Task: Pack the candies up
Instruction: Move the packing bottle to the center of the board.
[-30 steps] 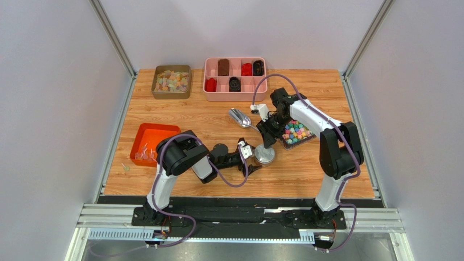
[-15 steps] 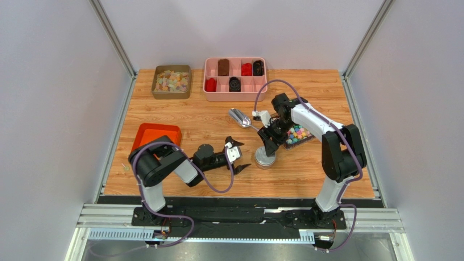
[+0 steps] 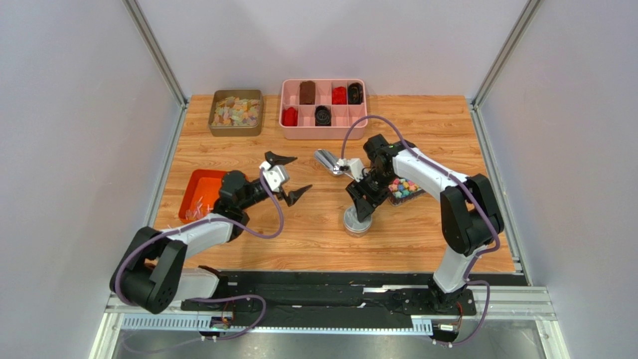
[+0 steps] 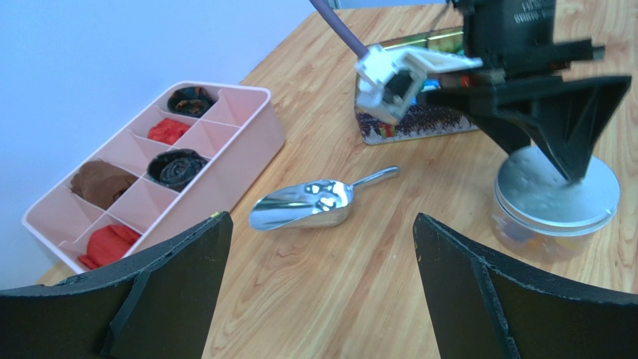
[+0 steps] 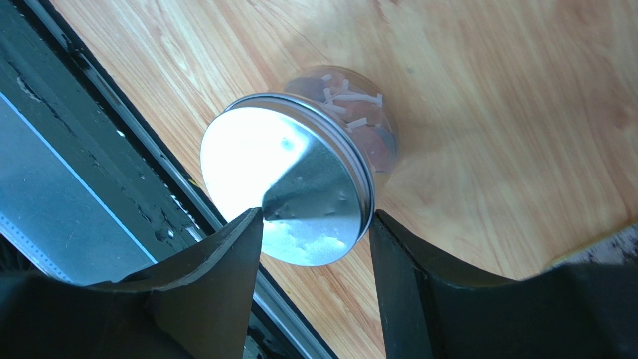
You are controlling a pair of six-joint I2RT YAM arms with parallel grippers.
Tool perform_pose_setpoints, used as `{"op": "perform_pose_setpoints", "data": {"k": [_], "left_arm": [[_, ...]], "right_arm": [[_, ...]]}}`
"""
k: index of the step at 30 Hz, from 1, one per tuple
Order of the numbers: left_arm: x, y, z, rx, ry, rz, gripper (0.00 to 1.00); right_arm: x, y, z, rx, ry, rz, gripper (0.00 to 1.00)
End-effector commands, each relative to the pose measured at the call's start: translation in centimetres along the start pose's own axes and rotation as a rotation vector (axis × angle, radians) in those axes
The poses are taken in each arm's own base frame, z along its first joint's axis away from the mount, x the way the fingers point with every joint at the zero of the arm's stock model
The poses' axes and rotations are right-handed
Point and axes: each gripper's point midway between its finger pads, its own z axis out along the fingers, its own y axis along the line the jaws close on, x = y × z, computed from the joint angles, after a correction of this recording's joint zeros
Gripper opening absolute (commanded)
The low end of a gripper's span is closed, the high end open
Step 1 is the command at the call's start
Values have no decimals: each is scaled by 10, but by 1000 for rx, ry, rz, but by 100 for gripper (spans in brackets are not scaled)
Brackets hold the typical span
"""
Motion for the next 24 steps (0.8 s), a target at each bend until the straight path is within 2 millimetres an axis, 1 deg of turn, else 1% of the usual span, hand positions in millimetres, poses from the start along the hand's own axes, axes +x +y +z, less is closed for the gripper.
{"op": "perform_pose_setpoints", "data": {"k": [1, 2, 3, 4, 5, 6, 7, 8, 9, 10, 11, 12, 13, 14, 16, 17, 18, 19, 20, 21, 22, 23, 24], "left_arm": [[-22, 3, -9, 108, 12, -127, 99], [-33, 10, -10, 105, 0, -99, 99], [-34, 16, -14, 106, 7, -98, 99], [-28, 16, -18, 110, 48, -133, 99], [-40, 26, -18, 99, 39, -111, 99], [-41, 34, -23, 86, 50, -107, 99], [-40, 33, -28, 92, 81, -129, 99], [-49, 41, -29, 82, 81, -109, 99], [-51, 44, -32, 76, 93, -113, 99], [-48, 48, -39, 63, 127, -132, 99], [-55, 54, -40, 55, 128, -119, 99], [-55, 57, -43, 42, 144, -119, 99], [-54, 60, -49, 27, 166, -121, 99], [-57, 63, -51, 19, 169, -114, 99], [-59, 65, -57, 7, 182, -115, 99], [-62, 71, -61, -13, 185, -111, 99], [-64, 73, -64, -19, 186, -106, 99], [-68, 74, -67, -24, 185, -104, 99], [-72, 81, -71, -48, 182, -92, 99], [-72, 80, -73, -47, 193, -106, 99], [-79, 82, -76, -57, 192, -101, 99], [-83, 85, -79, -68, 194, -100, 99], [-86, 87, -82, -77, 199, -101, 99]], "right_arm": [[-34, 17, 11, -23, -62, -33, 57], [-39, 17, 17, -28, -54, -37, 56], [-43, 18, 19, -29, -53, -47, 56], [-46, 22, 24, -34, -47, -53, 56], [-54, 22, 28, -35, -50, -59, 56], [-59, 22, 32, -33, -54, -64, 55], [-64, 27, 35, -34, -52, -76, 55], [-66, 27, 42, -37, -40, -78, 55], [-75, 29, 41, -32, -52, -92, 55], [-78, 33, 44, -32, -51, -107, 55], [-82, 33, 45, -28, -54, -114, 55], [-91, 34, 43, -19, -71, -128, 55], [-95, 35, 40, -14, -82, -136, 55], [-99, 35, 36, -8, -95, -143, 57], [-109, 41, 18, 9, -132, -178, 59], [-110, 42, 10, 18, -143, -189, 63], [-112, 45, 1, 26, -160, -208, 66], [-116, 49, -16, 40, -197, -229, 70], [-113, 51, -25, 46, -198, -231, 79], [-113, 52, -33, 59, -206, -249, 86], [-116, 54, -53, 96, -244, -269, 89], [-113, 54, -62, 112, -246, -273, 99], [-112, 54, -71, 134, -258, -283, 100]]}}
